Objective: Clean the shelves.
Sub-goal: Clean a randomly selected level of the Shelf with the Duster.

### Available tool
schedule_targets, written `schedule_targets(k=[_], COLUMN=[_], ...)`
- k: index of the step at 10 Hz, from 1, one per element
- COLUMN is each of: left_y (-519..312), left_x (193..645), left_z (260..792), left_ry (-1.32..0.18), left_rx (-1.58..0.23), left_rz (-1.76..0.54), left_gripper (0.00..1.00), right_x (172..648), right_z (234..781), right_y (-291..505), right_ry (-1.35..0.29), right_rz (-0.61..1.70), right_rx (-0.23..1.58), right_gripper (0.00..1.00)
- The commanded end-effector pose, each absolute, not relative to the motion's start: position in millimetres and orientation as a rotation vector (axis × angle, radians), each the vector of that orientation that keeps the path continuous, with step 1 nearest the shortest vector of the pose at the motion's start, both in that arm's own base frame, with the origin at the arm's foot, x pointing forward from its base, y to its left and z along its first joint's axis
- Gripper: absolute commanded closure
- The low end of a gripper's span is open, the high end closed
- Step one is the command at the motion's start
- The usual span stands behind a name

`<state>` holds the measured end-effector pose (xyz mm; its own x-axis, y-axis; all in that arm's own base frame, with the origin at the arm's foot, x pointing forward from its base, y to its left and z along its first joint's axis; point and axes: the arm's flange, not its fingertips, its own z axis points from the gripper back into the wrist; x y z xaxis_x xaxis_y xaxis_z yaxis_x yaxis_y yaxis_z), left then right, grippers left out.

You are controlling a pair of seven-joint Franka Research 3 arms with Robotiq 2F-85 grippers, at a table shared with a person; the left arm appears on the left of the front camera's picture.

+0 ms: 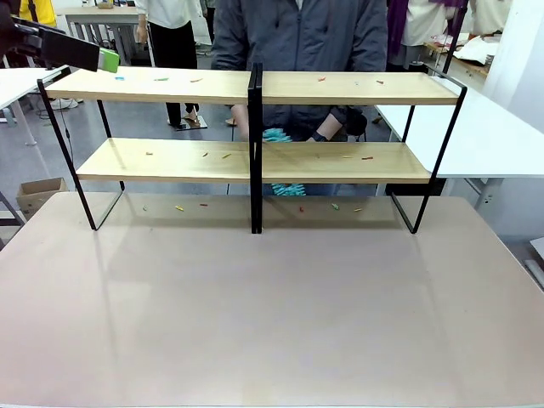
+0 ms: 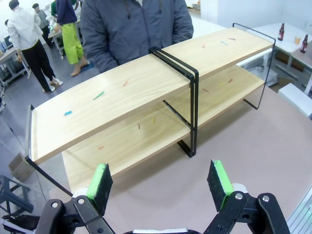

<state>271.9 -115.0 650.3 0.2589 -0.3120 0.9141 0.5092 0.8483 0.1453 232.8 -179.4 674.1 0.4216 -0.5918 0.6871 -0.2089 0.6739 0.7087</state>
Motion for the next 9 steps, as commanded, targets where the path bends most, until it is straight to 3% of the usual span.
schedule_targets(k=[1,2,3,4,5,7,9], left_y=[-114,-114,-114,-114,-114,-114,-114], left_x=[272,272,272,272,272,272,272], left_z=[649,649,649,649,649,649,649], left_ry=[-1.188,-1.188,-1.188,-1.188,-1.188,-1.188,-1.188], left_rx=[-0.198,-0.198,-0.198,-0.198,-0.198,-0.198,-0.198], left_rz=[-0.559,-0.559,-0.559,-0.559,-0.559,-0.559,-0.559], left_gripper=[0.00,0.00,0.00,0.00,0.00,0.00,0.00], right_x=[234,234,233,219,207,155,132], right_z=[679,679,674,661,638,594,579], right_y=[-182,-182,-179,-169,-155,-144,-133], right_ry=[-1.132,-1.132,-1.141,-0.933,-0.625,-0.228,-0.102], right_rz=[-0.282,-0.282,-0.278,-0.244,-0.137,0.275,0.542], right_rx=[0.850,0.850,0.837,0.547,0.400,-0.033,-0.026], right_gripper=[1.00,1.00,0.88,0.88,0.88,0.88,0.88])
